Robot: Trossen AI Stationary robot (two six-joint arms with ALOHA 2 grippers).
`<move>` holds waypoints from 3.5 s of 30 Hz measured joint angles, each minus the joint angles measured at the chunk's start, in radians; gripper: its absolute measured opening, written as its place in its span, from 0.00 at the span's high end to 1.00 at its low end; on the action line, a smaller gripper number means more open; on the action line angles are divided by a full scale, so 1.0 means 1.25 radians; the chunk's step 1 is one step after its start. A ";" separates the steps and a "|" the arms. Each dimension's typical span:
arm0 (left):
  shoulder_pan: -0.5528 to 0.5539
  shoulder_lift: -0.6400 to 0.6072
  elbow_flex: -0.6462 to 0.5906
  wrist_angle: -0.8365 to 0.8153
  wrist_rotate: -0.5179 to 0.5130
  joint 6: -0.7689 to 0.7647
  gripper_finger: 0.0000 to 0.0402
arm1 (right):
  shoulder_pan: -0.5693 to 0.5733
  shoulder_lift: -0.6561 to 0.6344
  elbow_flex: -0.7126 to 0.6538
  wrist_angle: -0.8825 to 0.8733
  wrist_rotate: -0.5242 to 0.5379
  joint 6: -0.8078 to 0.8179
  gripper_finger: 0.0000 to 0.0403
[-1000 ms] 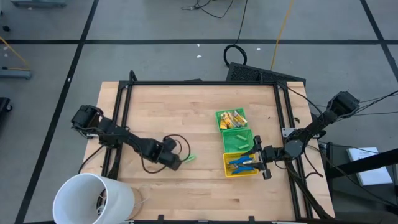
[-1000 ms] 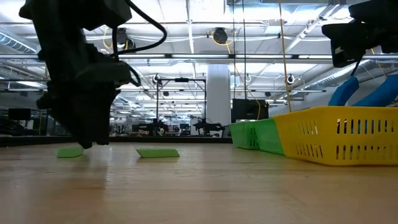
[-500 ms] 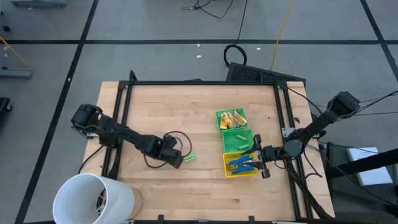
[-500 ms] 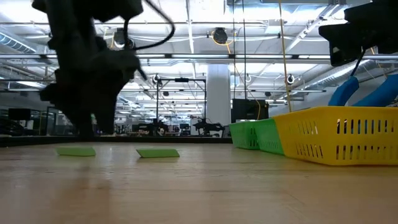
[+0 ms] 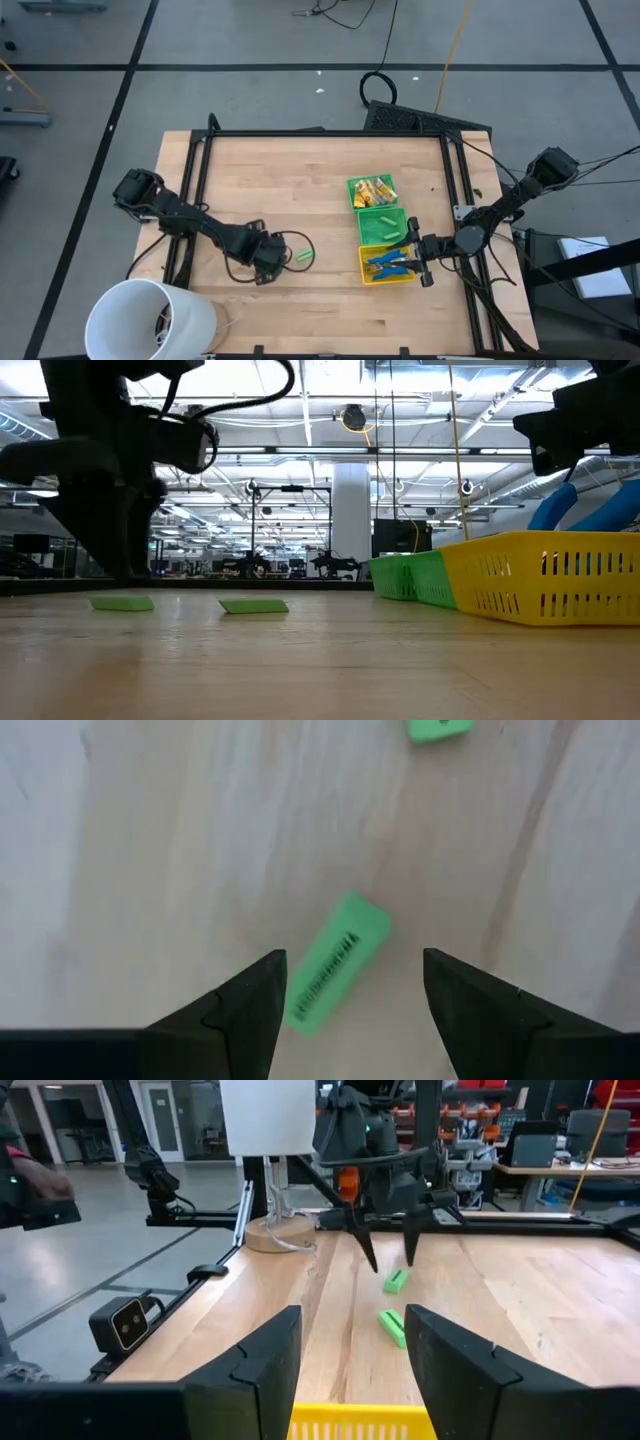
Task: Pick & Place School Supplies
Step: Put the left green eraser into the bottom green bin
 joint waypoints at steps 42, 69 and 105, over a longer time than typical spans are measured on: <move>0.038 0.001 -0.136 0.214 -0.002 0.153 0.78 | 0.000 0.000 0.000 0.001 -0.003 0.033 0.58; 0.128 0.003 -0.063 0.910 -0.224 0.780 0.79 | -0.013 0.000 0.000 0.003 0.019 0.032 0.58; 0.154 0.002 -0.062 0.800 -0.443 1.066 0.78 | -0.501 0.396 0.395 -0.087 -0.240 0.270 0.36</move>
